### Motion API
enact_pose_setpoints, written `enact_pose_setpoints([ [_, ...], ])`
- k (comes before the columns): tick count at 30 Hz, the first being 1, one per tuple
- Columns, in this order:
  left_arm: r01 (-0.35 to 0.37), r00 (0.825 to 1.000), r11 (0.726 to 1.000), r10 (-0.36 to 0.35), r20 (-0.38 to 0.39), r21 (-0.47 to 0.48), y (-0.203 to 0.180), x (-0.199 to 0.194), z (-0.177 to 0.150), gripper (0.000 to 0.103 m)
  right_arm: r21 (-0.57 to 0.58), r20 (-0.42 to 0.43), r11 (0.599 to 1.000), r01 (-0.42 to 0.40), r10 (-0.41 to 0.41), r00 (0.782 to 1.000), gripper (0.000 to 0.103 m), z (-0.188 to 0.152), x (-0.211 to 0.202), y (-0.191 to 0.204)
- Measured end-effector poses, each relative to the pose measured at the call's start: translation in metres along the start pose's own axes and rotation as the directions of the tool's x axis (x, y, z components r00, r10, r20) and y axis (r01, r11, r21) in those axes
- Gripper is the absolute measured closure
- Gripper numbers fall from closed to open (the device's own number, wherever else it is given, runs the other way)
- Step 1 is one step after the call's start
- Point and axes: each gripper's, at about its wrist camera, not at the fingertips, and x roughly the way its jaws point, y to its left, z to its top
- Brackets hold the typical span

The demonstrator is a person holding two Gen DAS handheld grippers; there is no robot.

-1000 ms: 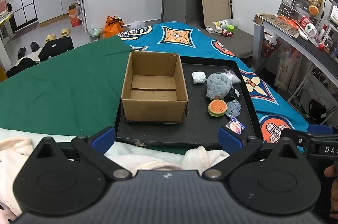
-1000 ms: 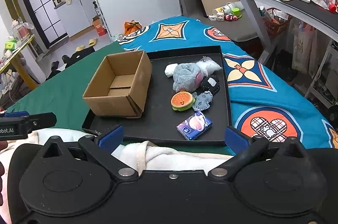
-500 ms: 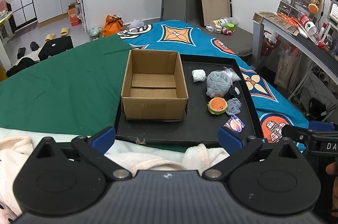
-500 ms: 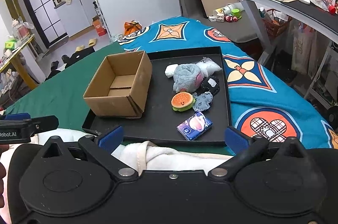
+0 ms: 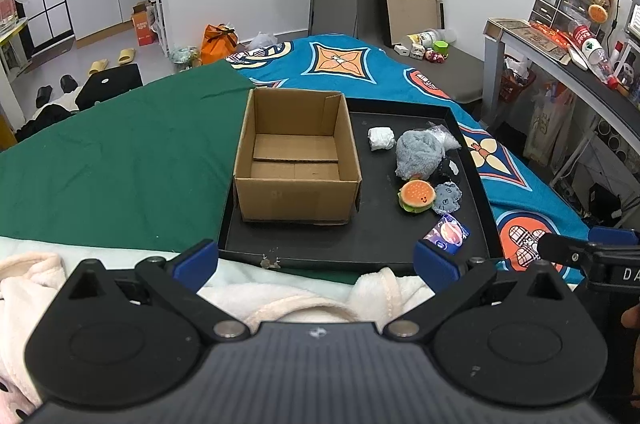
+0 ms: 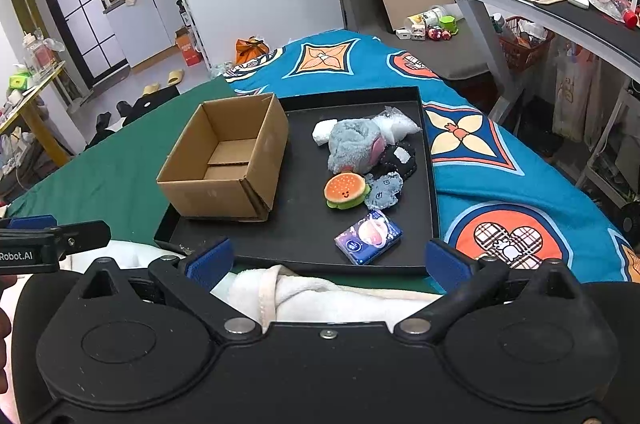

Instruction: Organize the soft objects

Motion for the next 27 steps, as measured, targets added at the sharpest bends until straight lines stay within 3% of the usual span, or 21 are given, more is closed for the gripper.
enact_pose_setpoints([
  [27, -0.007, 1.000, 1.000, 0.007, -0.029, -0.006, 0.009, 0.030, 0.009, 0.000, 0.017, -0.030, 1.000, 0.006, -0.006, 1.000, 0.000, 0.007, 0.018, -0.006],
])
